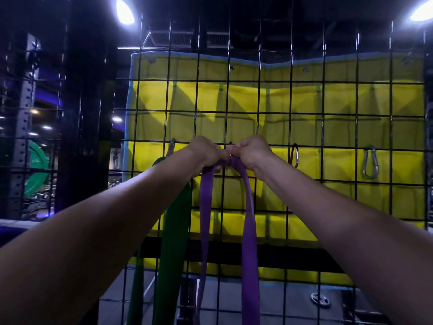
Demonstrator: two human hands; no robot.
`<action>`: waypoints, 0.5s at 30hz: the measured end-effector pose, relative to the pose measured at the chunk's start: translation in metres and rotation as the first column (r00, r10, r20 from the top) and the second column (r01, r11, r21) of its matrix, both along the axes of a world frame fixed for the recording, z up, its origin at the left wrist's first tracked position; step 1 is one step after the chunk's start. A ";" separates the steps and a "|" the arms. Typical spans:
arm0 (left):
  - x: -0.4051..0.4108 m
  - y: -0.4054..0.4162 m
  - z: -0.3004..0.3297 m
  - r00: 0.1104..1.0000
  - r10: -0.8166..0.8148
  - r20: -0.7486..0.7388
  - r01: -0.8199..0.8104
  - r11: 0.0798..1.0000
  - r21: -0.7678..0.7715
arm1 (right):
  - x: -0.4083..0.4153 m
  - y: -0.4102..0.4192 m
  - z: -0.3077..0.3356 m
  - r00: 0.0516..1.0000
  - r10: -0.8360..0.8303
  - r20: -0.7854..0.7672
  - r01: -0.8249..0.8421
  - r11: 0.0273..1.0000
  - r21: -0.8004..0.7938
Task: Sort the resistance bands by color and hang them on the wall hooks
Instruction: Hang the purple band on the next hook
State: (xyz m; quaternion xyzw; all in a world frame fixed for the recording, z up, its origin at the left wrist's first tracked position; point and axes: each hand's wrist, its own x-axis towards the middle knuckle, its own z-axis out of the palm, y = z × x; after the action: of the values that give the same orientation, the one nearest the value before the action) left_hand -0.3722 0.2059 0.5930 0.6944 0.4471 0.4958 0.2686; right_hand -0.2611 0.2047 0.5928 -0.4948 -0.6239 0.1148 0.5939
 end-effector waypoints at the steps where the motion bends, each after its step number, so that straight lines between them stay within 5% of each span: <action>1: 0.000 -0.001 0.000 1.000 0.019 -0.008 -0.018 1.000 0.020 | 0.001 0.001 -0.001 1.000 0.017 -0.012 -0.017 1.000 0.002; 7: -0.003 0.000 -0.005 0.999 0.022 -0.040 -0.018 0.995 0.094 | 0.000 0.008 -0.008 0.997 0.005 -0.076 -0.001 0.998 0.065; 15: -0.012 0.009 -0.011 0.992 -0.077 0.099 0.058 0.981 0.185 | -0.010 0.011 -0.001 0.982 -0.186 -0.041 0.186 0.982 0.002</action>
State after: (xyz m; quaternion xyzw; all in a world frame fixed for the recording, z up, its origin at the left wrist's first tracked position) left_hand -0.3844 0.2151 0.5819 0.7036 0.3611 0.5613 0.2440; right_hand -0.2708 0.2156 0.5922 -0.5467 -0.5632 0.0667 0.6160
